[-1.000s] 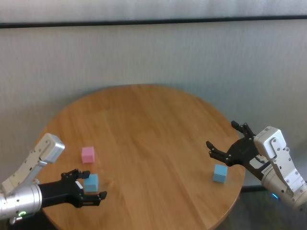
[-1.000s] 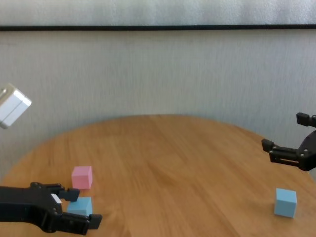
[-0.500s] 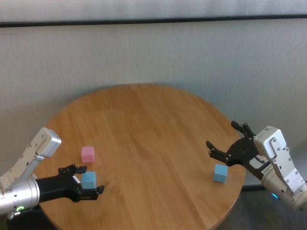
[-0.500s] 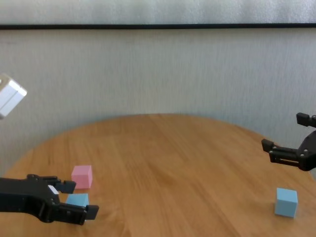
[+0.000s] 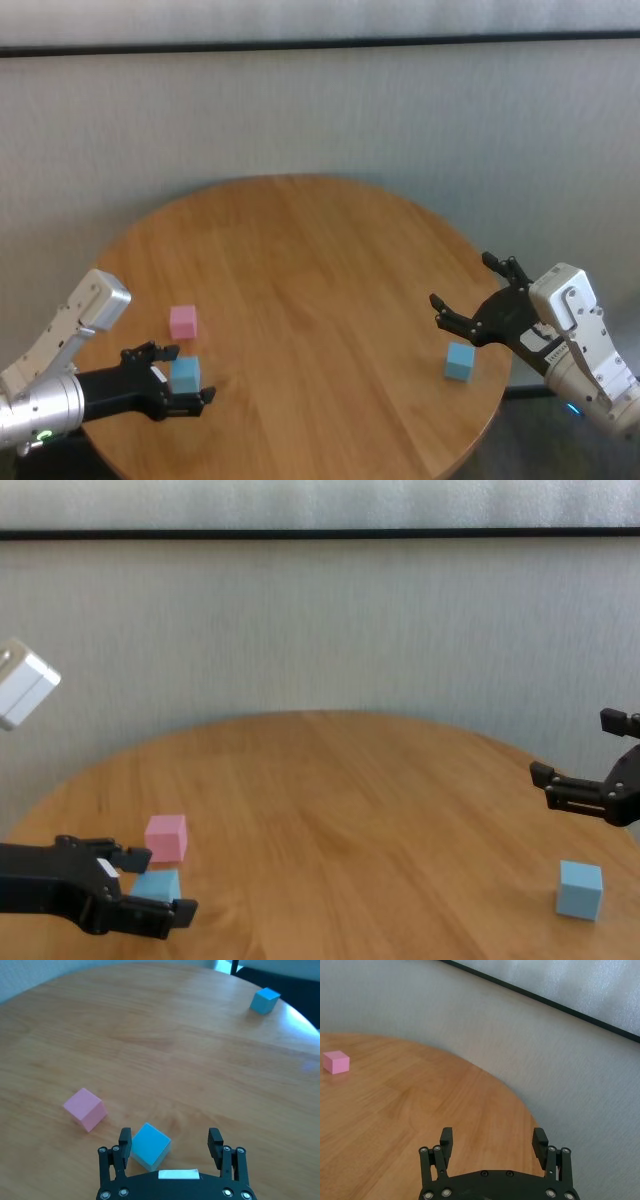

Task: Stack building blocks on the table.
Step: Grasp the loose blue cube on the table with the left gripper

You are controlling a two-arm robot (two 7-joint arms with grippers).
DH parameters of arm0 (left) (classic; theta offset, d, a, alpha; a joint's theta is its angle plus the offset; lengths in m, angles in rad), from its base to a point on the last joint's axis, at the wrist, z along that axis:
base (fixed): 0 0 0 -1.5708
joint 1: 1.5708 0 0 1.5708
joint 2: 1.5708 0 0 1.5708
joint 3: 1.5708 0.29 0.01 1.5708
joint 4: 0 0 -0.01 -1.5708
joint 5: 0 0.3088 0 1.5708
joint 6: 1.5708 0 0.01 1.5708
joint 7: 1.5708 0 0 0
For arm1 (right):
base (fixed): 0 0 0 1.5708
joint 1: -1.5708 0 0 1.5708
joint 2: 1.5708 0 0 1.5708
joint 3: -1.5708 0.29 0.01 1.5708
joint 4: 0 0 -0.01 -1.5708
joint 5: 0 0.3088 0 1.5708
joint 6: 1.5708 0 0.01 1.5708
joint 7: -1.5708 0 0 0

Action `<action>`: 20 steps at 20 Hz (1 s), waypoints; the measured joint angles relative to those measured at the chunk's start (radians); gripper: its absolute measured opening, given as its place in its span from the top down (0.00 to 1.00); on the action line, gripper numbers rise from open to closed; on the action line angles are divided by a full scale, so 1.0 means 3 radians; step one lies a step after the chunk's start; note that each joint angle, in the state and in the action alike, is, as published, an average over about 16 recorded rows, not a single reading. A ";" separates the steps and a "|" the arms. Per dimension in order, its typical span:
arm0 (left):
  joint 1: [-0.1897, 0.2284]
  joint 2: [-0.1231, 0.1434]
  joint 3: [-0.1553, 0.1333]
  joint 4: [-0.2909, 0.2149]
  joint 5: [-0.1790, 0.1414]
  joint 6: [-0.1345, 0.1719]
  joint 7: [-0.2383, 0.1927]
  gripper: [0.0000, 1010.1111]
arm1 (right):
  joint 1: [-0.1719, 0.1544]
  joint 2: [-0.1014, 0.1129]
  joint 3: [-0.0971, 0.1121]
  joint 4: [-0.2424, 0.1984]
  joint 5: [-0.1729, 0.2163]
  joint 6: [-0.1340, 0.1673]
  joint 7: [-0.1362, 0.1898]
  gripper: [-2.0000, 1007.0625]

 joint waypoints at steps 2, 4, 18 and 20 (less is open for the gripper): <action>-0.0015 -0.0015 -0.0001 0.0038 0.0024 -0.0018 0.0003 0.01 | 0.0000 0.0000 0.0000 0.0000 0.0000 0.0000 0.0000 0.01; -0.0030 -0.0031 -0.0003 0.0077 0.0047 -0.0035 0.0004 0.01 | 0.0000 0.0000 0.0000 0.0000 0.0000 0.0000 0.0000 0.01; -0.0097 -0.0139 -0.0022 0.0241 0.0084 -0.0035 -0.0035 0.01 | 0.0000 0.0000 0.0000 0.0000 0.0000 0.0000 0.0000 0.01; -0.0108 -0.0156 -0.0016 0.0259 0.0089 -0.0020 -0.0027 0.01 | 0.0000 0.0000 0.0000 0.0000 0.0000 0.0000 0.0000 0.01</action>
